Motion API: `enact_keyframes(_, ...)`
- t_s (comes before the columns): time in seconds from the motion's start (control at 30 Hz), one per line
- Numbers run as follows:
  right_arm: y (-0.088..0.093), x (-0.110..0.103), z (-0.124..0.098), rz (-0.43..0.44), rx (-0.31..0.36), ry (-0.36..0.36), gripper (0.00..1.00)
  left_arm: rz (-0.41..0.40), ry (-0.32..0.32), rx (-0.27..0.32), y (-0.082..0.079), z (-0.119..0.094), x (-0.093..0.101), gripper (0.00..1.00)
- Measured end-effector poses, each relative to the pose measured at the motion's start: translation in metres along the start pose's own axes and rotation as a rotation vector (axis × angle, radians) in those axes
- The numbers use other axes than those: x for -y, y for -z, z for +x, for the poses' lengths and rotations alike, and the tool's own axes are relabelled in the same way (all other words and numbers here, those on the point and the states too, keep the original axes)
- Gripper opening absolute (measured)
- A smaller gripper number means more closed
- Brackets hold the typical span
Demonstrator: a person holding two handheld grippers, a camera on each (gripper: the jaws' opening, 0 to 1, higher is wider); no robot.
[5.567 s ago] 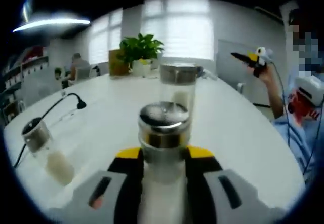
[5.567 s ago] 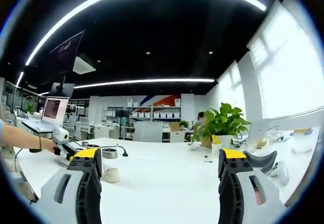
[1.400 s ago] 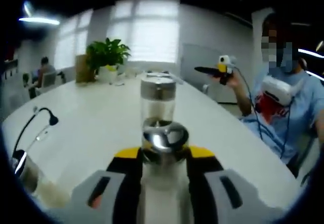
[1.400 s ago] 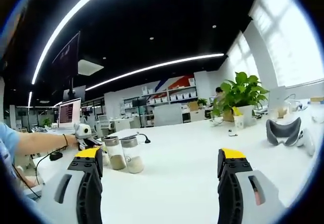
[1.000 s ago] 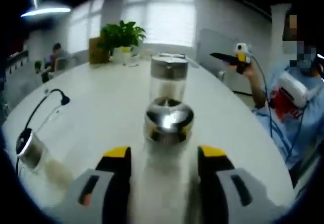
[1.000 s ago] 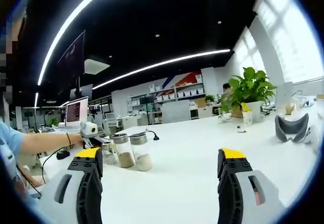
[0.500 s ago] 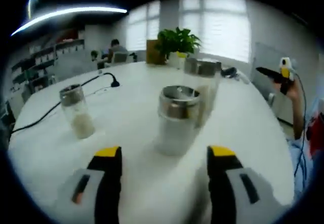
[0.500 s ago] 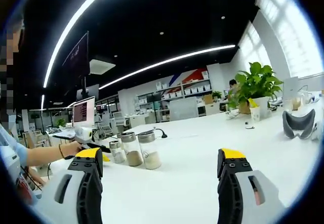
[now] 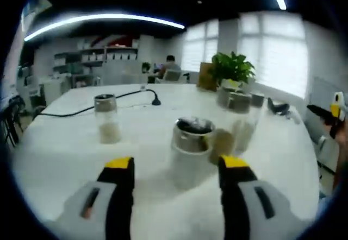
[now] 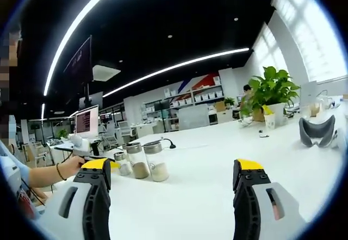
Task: Rotate the seasoning bottle until the label or dispensing opening points toward the visible target arrow and the bottle remains upright within the marked orientation range
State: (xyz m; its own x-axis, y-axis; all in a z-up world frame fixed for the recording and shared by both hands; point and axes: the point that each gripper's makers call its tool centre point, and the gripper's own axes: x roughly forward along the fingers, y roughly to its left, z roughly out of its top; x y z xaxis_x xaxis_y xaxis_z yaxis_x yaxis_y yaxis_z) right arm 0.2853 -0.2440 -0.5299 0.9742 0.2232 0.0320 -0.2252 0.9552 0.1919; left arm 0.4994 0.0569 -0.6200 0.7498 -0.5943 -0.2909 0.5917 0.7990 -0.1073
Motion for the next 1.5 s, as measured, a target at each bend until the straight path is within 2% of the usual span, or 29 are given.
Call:
enact_keyframes(0.1, 0.001, 0.000, 0.001, -0.003, 0.000, -0.002, 0.96, 0.023, 0.014, 0.047, -0.012, 0.001, 0.008, 0.57)
enact_keyframes(0.17, 0.000, -0.003, 0.001, -0.013, -0.003, -0.014, 0.96, 0.037, -0.003, 0.056, -0.017, 0.002, 0.011, 0.57)
enact_keyframes(0.3, 0.002, -0.008, 0.002, -0.023, -0.014, -0.030, 0.96, 0.032, 0.028, 0.064, -0.019, 0.012, 0.017, 0.55)
enact_keyframes(0.37, 0.002, -0.006, 0.002, -0.020, -0.015, -0.027, 0.96, 0.040, 0.018, 0.049, -0.016, 0.017, 0.016, 0.53)
enact_keyframes(0.47, 0.001, -0.005, 0.001, -0.018, -0.009, -0.026, 0.95, 0.044, 0.032, 0.058, -0.015, 0.018, 0.017, 0.36)
enact_keyframes(0.5, 0.001, -0.007, 0.001, -0.025, -0.009, -0.031, 0.94, 0.047, 0.032, 0.058, -0.014, 0.018, 0.017, 0.35)
enact_keyframes(0.63, 0.000, -0.010, 0.001, -0.051, -0.016, -0.041, 0.94, 0.048, 0.056, 0.055, -0.014, 0.025, 0.017, 0.35)
enact_keyframes(0.8, 0.004, -0.008, 0.002, -0.033, -0.026, -0.040, 0.94, 0.068, 0.085, 0.055, -0.014, 0.026, 0.018, 0.34)
enact_keyframes(0.9, 0.004, -0.008, 0.002, -0.034, -0.025, -0.037, 0.94, 0.107, 0.143, 0.071, -0.014, 0.028, 0.022, 0.34)
enact_keyframes(1.07, 0.001, -0.004, 0.002, -0.059, -0.017, -0.018, 0.96, 0.137, 0.159, 0.068, -0.013, 0.026, 0.020, 0.34)
enact_keyframes(1.3, -0.003, -0.005, 0.001, -0.047, 0.005, -0.025, 0.96, 0.181, 0.156, 0.070, -0.010, 0.024, 0.021, 0.35)
enact_keyframes(1.33, -0.002, -0.005, 0.001, -0.052, -0.002, -0.024, 0.96, 0.172, 0.161, 0.060, -0.009, 0.022, 0.021, 0.38)
enact_keyframes(1.4, 0.000, -0.004, 0.001, -0.061, -0.012, -0.020, 0.96, 0.117, 0.179, 0.078, -0.012, 0.017, 0.025, 0.54)
enact_keyframes(1.43, 0.000, -0.003, 0.001, -0.061, -0.013, -0.019, 0.96, 0.121, 0.182, 0.068, -0.011, 0.014, 0.025, 0.58)
enact_keyframes(1.5, 0.000, -0.002, 0.002, -0.053, -0.010, -0.016, 0.96, 0.129, 0.180, 0.051, -0.009, 0.005, 0.025, 0.57)
